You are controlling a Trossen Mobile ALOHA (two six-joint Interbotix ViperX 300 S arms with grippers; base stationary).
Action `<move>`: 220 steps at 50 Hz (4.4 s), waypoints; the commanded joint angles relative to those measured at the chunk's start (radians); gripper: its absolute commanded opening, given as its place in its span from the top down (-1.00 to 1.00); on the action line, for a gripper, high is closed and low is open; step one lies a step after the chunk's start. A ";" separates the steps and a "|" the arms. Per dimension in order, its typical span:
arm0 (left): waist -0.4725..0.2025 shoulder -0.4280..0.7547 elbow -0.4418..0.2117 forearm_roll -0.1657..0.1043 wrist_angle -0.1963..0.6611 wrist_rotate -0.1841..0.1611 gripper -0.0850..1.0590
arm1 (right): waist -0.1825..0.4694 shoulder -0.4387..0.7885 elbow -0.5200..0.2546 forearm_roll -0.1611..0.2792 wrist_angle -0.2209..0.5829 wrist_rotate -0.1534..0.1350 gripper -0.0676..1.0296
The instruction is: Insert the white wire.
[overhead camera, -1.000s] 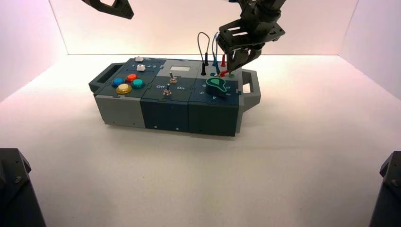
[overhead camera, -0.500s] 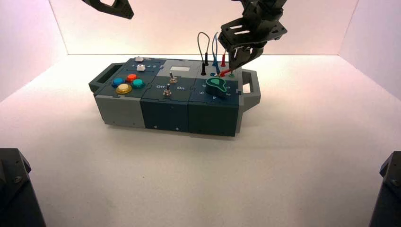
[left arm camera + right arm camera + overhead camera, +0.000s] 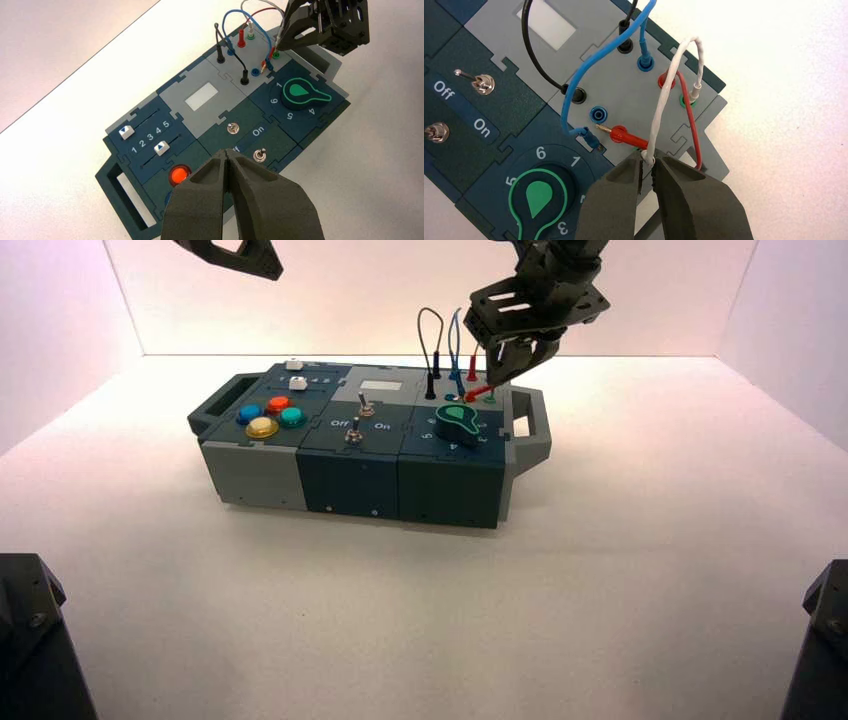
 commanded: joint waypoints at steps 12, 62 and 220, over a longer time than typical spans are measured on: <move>-0.003 -0.008 -0.015 -0.002 -0.005 0.003 0.91 | -0.005 -0.023 -0.015 0.003 -0.009 0.000 0.92; -0.003 -0.008 -0.015 -0.002 -0.005 0.003 0.91 | -0.003 0.031 -0.003 0.009 -0.028 0.003 0.92; 0.003 -0.018 -0.002 -0.002 -0.074 0.003 0.91 | 0.012 -0.235 -0.012 0.008 0.272 -0.002 0.35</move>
